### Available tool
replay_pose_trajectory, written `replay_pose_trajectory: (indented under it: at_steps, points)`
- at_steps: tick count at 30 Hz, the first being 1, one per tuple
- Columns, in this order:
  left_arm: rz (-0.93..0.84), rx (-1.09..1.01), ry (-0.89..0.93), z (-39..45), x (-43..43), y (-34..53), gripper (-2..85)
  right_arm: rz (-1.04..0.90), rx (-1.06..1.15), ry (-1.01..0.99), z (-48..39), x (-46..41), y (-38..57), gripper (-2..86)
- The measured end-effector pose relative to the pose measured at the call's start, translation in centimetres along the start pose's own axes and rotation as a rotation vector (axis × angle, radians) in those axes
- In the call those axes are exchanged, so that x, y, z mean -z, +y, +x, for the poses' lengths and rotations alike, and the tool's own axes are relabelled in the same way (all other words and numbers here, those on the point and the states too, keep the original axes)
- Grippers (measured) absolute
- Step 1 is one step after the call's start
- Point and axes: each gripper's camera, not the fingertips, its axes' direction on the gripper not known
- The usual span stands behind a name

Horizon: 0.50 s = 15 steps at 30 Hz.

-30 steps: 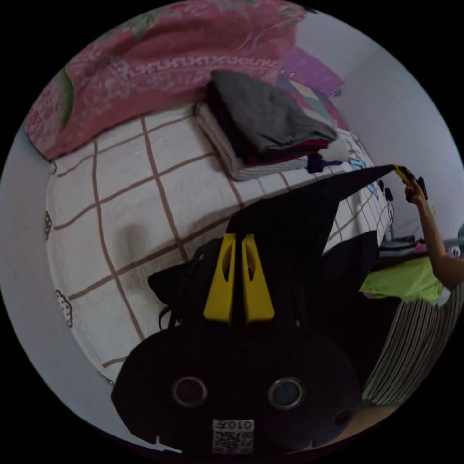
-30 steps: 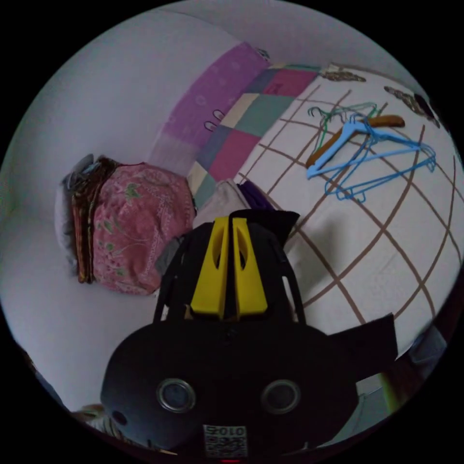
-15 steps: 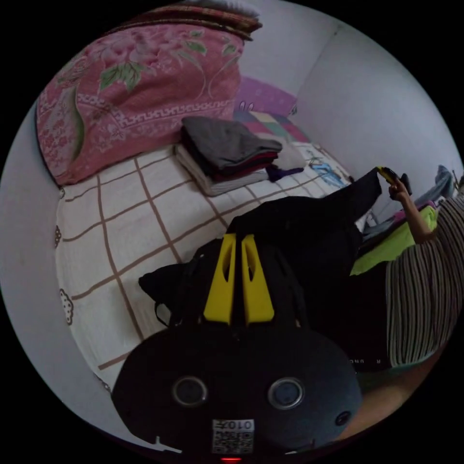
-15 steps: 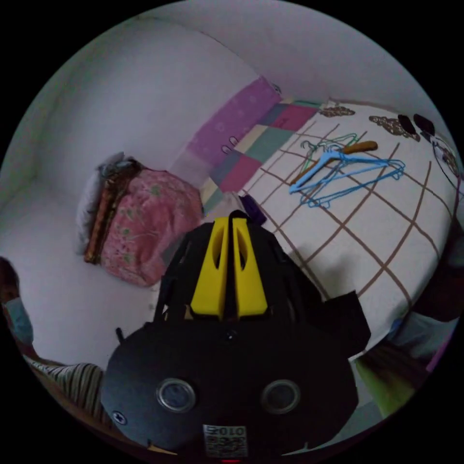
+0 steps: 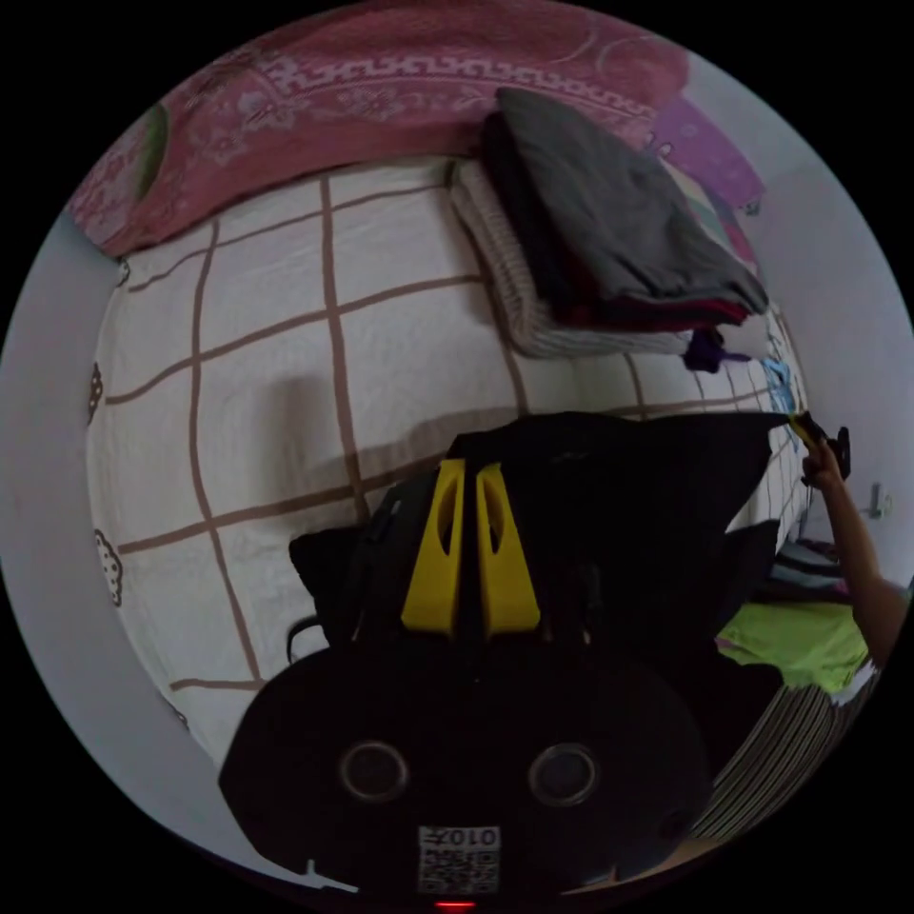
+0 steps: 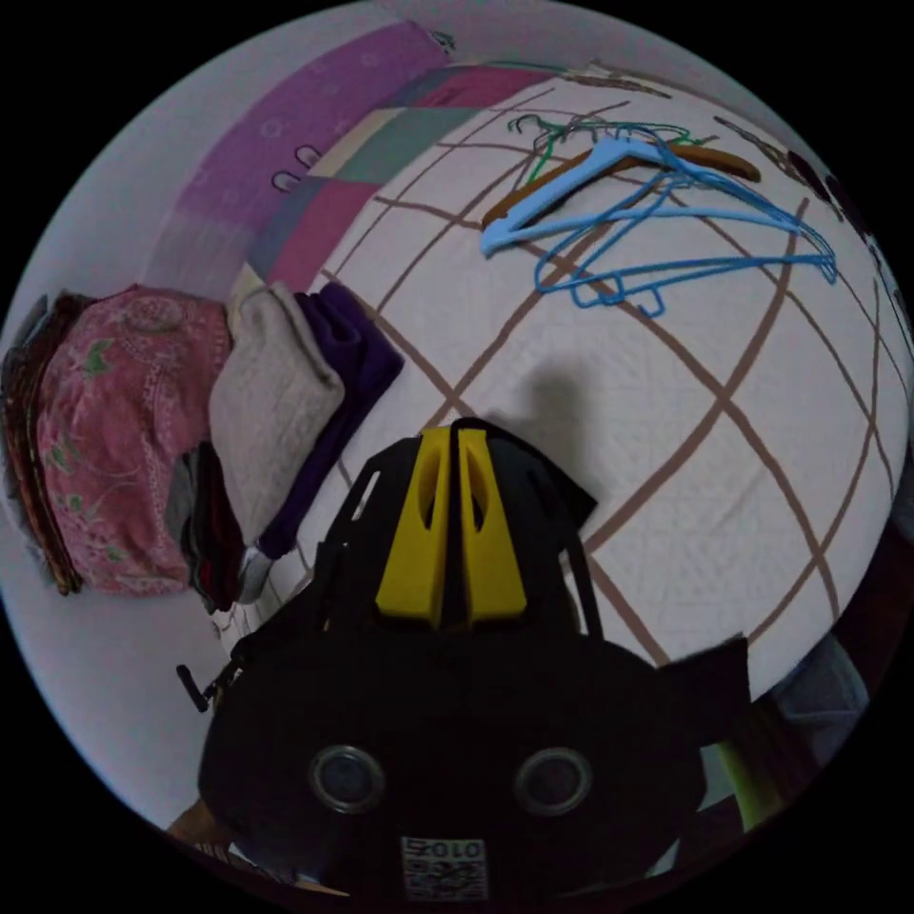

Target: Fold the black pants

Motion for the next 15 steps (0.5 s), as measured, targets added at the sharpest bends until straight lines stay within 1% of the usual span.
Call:
replay_pose_trajectory:
  at_steps: [4,6,8,9,11,13,15]
  points:
    - [0.003,0.035,-0.017,0.3,-0.7,0.2,1.1,0.022,0.171,0.009,-2.3,-1.8,-1.2,4.1]
    - [0.009,0.002,-0.044,1.1,-0.7,0.5,2.4,0.074,0.257,0.009,-3.3,-1.4,-1.3,4.8]
    - [0.031,-0.021,-0.060,1.5,-0.4,1.0,3.6,0.200,0.340,0.072,-3.8,0.2,-0.6,6.2]
    - [0.042,-0.040,-0.046,1.7,-0.3,1.4,4.4,0.212,0.356,0.089,-3.7,0.6,-0.4,6.5]
    - [0.069,-0.053,-0.021,1.8,-0.1,2.3,5.8,0.185,0.413,0.199,-2.9,0.9,0.7,7.5]
    - [0.080,-0.055,0.025,1.8,-0.1,3.2,7.1,0.129,0.406,0.262,-1.5,-0.1,1.7,8.1]
    - [0.126,-0.029,0.053,1.9,0.3,4.9,8.4,0.071,0.345,0.242,0.4,-1.4,2.6,8.5]
